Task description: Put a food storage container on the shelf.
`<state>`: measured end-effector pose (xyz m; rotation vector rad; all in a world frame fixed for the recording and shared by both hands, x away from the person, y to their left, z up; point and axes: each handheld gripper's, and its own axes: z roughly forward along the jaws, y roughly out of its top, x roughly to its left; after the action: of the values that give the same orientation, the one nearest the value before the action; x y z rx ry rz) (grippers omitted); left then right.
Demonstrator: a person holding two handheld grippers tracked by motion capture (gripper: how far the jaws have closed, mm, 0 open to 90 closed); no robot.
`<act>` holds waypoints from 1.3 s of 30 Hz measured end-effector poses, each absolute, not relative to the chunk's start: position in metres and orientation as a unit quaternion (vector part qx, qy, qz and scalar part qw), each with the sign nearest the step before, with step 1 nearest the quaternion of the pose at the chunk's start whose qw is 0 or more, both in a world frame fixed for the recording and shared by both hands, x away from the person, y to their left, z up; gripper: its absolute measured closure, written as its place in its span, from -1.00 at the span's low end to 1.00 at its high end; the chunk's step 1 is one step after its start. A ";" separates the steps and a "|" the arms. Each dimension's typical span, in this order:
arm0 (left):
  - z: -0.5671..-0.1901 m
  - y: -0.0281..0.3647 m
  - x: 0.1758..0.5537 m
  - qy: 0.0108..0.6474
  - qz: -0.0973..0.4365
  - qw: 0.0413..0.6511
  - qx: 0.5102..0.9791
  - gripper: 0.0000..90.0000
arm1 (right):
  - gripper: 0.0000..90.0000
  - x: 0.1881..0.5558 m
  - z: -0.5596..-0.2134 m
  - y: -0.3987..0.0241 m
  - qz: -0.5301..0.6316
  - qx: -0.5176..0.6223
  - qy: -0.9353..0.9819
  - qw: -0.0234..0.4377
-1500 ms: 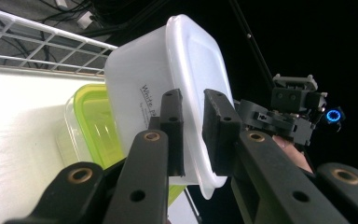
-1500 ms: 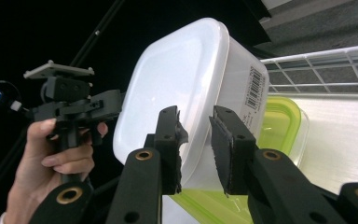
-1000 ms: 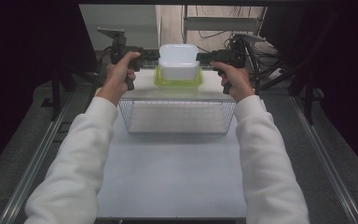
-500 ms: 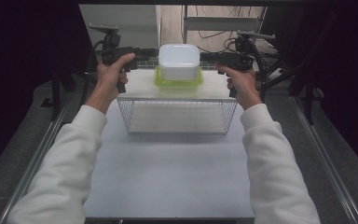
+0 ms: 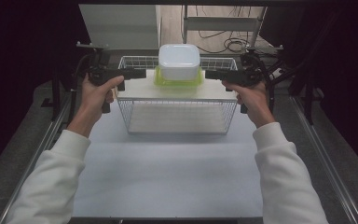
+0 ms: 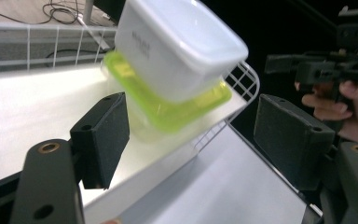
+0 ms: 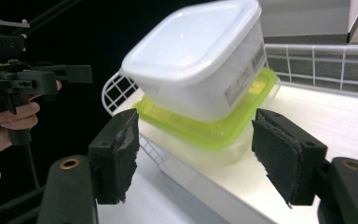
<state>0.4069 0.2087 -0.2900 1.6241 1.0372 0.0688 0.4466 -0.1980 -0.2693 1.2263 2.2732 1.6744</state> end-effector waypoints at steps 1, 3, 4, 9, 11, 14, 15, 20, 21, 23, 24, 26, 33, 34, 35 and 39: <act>-0.292 0.209 0.404 0.440 0.030 0.569 0.694 -0.43 | -0.31 0.445 -0.271 -0.199 0.543 0.396 0.740 0.033; -0.297 0.210 0.397 0.436 0.034 0.565 0.700 -0.43 | -0.32 0.441 -0.273 -0.200 0.541 0.393 0.743 0.034; -0.299 0.211 0.395 0.434 0.037 0.563 0.702 -0.44 | -0.32 0.438 -0.275 -0.202 0.542 0.390 0.743 0.035; -0.312 0.209 0.381 0.429 0.040 0.556 0.711 -0.44 | -0.32 0.427 -0.285 -0.208 0.546 0.382 0.745 0.043; -0.317 0.208 0.375 0.427 0.040 0.555 0.713 -0.44 | -0.32 0.420 -0.291 -0.212 0.546 0.378 0.746 0.051; -0.326 0.207 0.367 0.424 0.040 0.553 0.716 -0.45 | -0.33 0.409 -0.302 -0.219 0.549 0.374 0.745 0.058; -0.330 0.207 0.363 0.423 0.040 0.552 0.717 -0.45 | -0.33 0.405 -0.306 -0.221 0.549 0.373 0.745 0.060; -0.350 0.207 0.344 0.418 0.031 0.555 0.719 -0.46 | -0.33 0.381 -0.323 -0.232 0.552 0.361 0.748 0.077; -0.354 0.207 0.340 0.419 0.029 0.556 0.718 -0.46 | -0.33 0.376 -0.327 -0.233 0.551 0.357 0.750 0.078; -0.364 0.208 0.333 0.421 0.029 0.552 0.719 -0.46 | -0.33 0.369 -0.334 -0.235 0.550 0.353 0.752 0.080; -0.367 0.209 0.330 0.420 0.032 0.549 0.722 -0.47 | -0.33 0.363 -0.338 -0.237 0.550 0.350 0.754 0.086; -0.381 0.211 0.319 0.423 0.031 0.541 0.726 -0.47 | -0.33 0.352 -0.349 -0.240 0.545 0.348 0.758 0.087; -0.413 0.217 0.296 0.436 0.020 0.543 0.718 -0.46 | -0.34 0.334 -0.386 -0.248 0.540 0.358 0.758 0.073; -0.416 0.217 0.295 0.436 0.020 0.541 0.719 -0.46 | -0.34 0.333 -0.393 -0.250 0.542 0.363 0.755 0.069; -0.422 0.217 0.292 0.437 0.020 0.537 0.721 -0.46 | -0.35 0.332 -0.397 -0.250 0.542 0.365 0.754 0.065; -0.439 0.217 0.285 0.437 0.024 0.530 0.726 -0.46 | -0.38 0.328 -0.414 -0.252 0.525 0.366 0.765 0.065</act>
<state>0.2848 0.2172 -0.4386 1.7337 1.0432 0.0582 0.3277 -0.2523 -0.4140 1.1041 2.3105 1.5862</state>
